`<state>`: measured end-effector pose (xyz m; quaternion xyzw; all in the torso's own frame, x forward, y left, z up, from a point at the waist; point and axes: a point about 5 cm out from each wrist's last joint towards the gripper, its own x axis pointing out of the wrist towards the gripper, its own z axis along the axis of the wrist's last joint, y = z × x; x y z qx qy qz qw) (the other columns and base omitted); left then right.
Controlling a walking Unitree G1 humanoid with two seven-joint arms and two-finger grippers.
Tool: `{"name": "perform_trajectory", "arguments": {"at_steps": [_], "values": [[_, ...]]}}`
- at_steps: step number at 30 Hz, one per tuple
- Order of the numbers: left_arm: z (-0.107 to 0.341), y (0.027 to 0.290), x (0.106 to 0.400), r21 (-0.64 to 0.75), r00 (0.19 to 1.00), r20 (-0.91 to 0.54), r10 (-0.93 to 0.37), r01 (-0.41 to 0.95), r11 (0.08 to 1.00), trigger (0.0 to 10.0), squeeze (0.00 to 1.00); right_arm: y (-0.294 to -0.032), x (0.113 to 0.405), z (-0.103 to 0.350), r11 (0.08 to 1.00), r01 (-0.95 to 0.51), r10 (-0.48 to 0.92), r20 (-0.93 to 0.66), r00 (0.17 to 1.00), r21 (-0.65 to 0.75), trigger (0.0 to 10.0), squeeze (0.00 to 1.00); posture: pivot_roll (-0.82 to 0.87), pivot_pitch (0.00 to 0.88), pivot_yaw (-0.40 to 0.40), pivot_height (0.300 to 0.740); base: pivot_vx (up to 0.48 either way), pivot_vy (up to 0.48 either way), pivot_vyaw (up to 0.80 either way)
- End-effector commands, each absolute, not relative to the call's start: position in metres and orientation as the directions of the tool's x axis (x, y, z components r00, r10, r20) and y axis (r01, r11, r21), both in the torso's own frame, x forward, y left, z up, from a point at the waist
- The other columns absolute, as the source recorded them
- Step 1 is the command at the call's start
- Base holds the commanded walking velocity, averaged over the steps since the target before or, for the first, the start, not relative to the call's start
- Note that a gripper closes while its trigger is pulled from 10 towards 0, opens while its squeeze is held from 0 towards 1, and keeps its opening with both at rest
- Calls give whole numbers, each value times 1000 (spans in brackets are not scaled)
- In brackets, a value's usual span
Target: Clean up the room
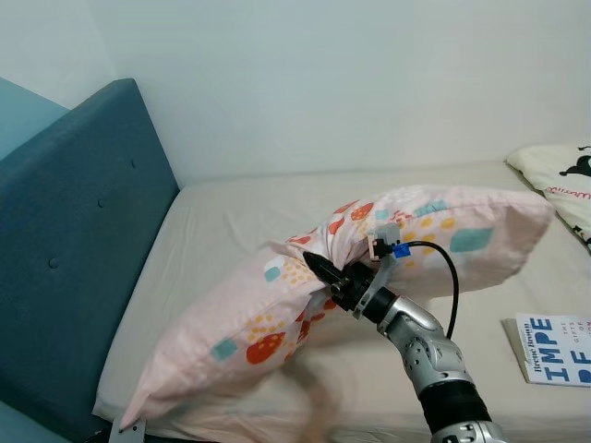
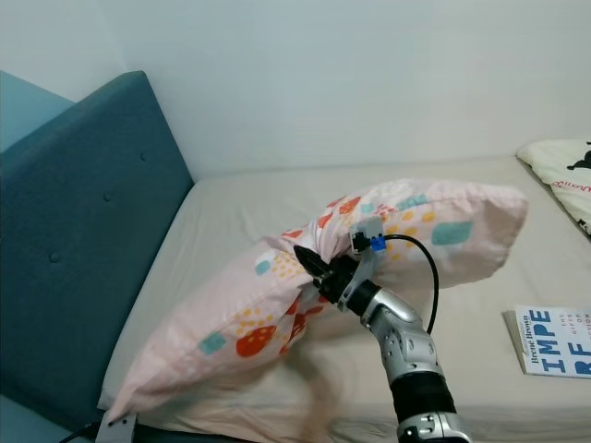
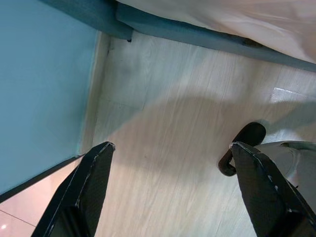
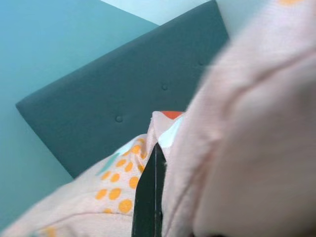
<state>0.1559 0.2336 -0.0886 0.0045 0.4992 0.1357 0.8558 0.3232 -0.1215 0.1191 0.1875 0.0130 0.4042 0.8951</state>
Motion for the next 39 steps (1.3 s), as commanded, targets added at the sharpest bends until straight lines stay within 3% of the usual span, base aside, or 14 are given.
{"name": "perform_trajectory", "arguments": {"at_steps": [1, 14, 39], "values": [[-87, 240, 155, 158, 464, -850, 250, -228, 961, 10000, 0, -111, 324, 139, 547, -781, 758, 216, 615, 303, 10000, 0, -52, 26, 66, 740, 0, 0, 750], [-89, 239, 154, 170, 441, -863, 247, -206, 964, 10000, 0, -109, 321, 137, 529, -788, 770, 213, 602, 315, 10000, 0, -52, 26, 68, 740, -403, 0, 754], [-88, 239, 153, 174, 447, -860, 245, -194, 965, 10000, 0, -117, 322, 136, 582, -748, 732, 195, 652, 318, 10000, 0, -54, 31, 71, 740, 0, 0, 754]]}}
